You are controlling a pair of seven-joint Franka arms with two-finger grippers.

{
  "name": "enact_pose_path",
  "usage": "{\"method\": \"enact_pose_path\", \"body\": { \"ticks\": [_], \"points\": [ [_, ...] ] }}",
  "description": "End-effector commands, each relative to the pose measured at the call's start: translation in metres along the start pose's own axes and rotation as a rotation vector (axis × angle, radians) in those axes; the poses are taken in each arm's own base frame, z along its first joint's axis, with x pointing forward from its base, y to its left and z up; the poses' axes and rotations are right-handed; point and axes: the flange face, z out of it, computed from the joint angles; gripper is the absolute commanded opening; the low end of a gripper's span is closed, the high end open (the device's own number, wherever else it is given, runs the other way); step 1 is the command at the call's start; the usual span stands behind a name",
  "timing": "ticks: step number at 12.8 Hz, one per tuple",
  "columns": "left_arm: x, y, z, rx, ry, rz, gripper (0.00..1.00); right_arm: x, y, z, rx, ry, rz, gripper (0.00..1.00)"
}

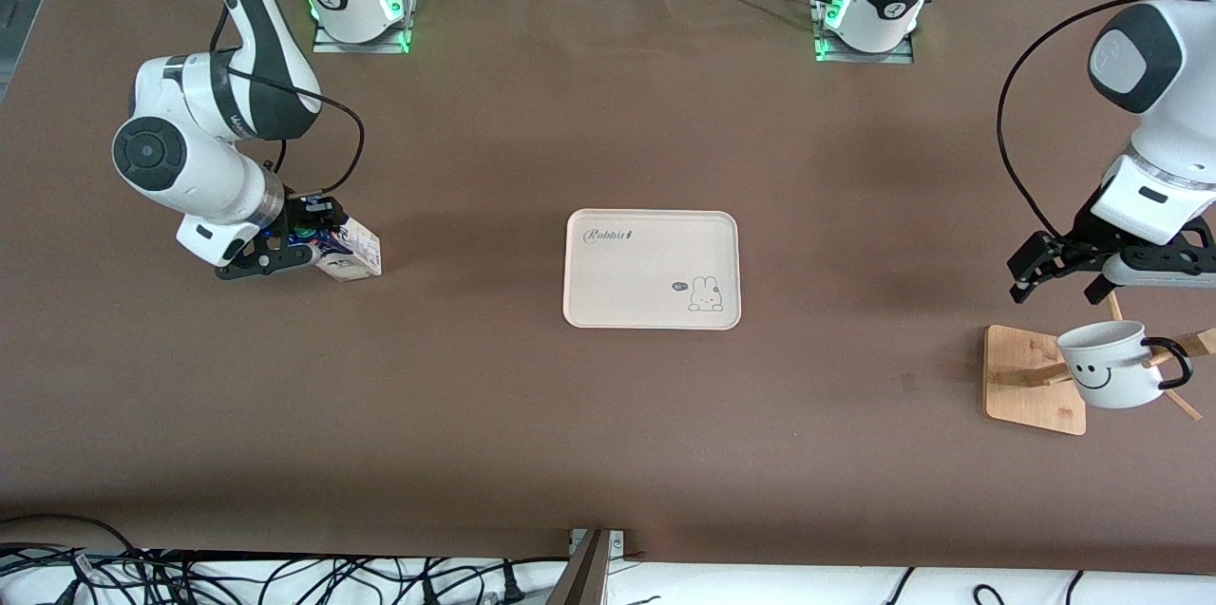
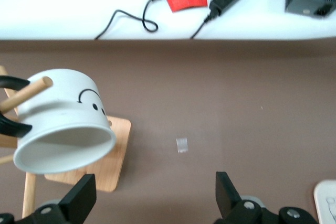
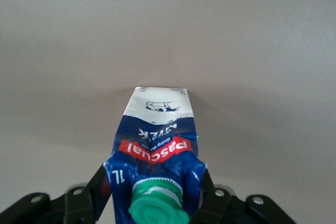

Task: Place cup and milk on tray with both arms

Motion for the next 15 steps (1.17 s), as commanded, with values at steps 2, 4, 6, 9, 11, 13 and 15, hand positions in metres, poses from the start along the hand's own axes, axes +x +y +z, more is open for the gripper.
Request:
{"method": "enact_pose_path", "body": {
  "ticks": [2, 4, 6, 9, 11, 13, 15],
  "points": [
    [-0.027, -0.010, 0.005, 0.000, 0.129, -0.056, 1.00, -0.002, -0.005, -0.012, 0.002, 0.015, -0.013, 0.48],
    [-0.039, -0.017, 0.011, -0.032, 0.119, -0.166, 1.00, 0.004, -0.014, -0.028, 0.012, -0.003, -0.018, 0.39],
    [-0.041, -0.020, 0.012, -0.040, 0.118, -0.191, 1.00, 0.014, -0.030, -0.063, 0.055, -0.002, -0.002, 0.38],
    [-0.044, -0.020, 0.012, -0.046, 0.115, -0.252, 1.00, 0.036, -0.102, -0.107, 0.098, -0.019, 0.084, 0.38],
    [-0.047, -0.022, 0.012, -0.038, 0.158, -0.273, 1.00, 0.048, -0.180, -0.109, 0.124, -0.016, 0.154, 0.38],
    [-0.051, -0.025, 0.014, -0.034, 0.199, -0.295, 1.00, 0.061, -0.258, -0.101, 0.138, -0.012, 0.204, 0.38],
    [-0.050, -0.027, 0.014, -0.035, 0.218, -0.313, 1.00, 0.071, -0.329, -0.087, 0.132, -0.002, 0.251, 0.38]
  ]
}}
